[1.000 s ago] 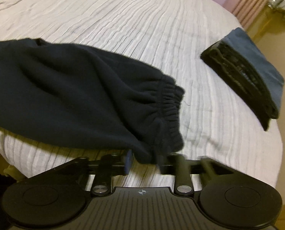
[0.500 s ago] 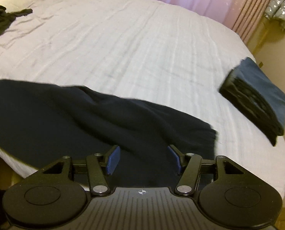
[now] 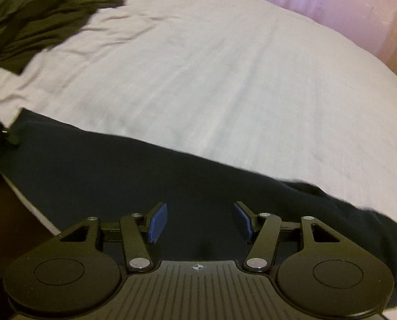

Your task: Fold clothes

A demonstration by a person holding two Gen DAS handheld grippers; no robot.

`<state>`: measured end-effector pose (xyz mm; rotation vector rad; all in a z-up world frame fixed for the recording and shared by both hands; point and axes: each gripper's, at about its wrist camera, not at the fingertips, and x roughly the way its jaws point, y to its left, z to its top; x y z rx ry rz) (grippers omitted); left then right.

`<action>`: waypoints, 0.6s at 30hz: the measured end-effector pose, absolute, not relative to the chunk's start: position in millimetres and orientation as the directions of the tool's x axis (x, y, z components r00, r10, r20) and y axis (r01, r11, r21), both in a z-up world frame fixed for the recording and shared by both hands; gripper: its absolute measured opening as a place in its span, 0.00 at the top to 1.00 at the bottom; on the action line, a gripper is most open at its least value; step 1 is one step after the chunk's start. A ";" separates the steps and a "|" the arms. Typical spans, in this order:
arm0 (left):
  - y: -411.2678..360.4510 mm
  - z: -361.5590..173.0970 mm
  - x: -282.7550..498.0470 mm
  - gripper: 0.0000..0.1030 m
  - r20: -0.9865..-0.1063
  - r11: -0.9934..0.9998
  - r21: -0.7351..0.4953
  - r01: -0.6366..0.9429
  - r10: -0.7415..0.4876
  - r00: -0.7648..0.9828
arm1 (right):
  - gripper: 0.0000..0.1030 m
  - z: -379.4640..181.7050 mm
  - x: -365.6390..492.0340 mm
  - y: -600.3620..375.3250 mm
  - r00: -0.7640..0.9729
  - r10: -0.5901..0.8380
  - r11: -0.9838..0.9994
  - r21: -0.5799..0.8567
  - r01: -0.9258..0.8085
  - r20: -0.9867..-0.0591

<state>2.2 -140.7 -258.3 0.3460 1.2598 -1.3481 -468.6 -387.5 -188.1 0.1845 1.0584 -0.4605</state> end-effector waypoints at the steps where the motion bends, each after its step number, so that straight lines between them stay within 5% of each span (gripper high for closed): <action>1: -135.9 -235.3 -12.0 0.88 -0.790 0.189 -0.348 0.918 -0.586 -0.178 | 0.44 -188.3 -461.5 -385.6 0.412 -0.271 0.897 -0.073 0.436 -0.870; 3: -128.5 -217.2 -37.0 0.88 -0.772 0.087 -0.198 0.976 -0.628 -0.101 | 0.44 -188.7 -449.3 -382.5 0.421 -0.265 0.908 -0.078 0.412 -0.867; 9: -131.8 -279.2 -23.0 0.79 -0.873 0.322 -0.317 0.892 -0.466 -0.142 | 0.44 -198.5 -436.4 -379.9 0.387 -0.237 0.907 -0.060 0.416 -0.891; 15: -126.2 -283.8 18.3 0.75 -0.804 0.445 -0.518 0.730 -0.544 -0.239 | 0.44 -200.6 -442.7 -373.1 0.350 -0.209 0.898 -0.038 0.438 -0.913; 17: -124.3 -283.9 26.5 0.81 -0.796 0.479 -0.534 0.697 -0.563 -0.223 | 0.44 -203.9 -444.0 -371.8 0.338 -0.197 0.890 -0.022 0.456 -0.920; 18: -125.1 -282.9 27.2 0.94 -0.801 0.479 -0.522 0.706 -0.561 -0.211 | 0.44 -206.0 -442.5 -369.5 0.337 -0.191 0.888 -0.016 0.459 -0.922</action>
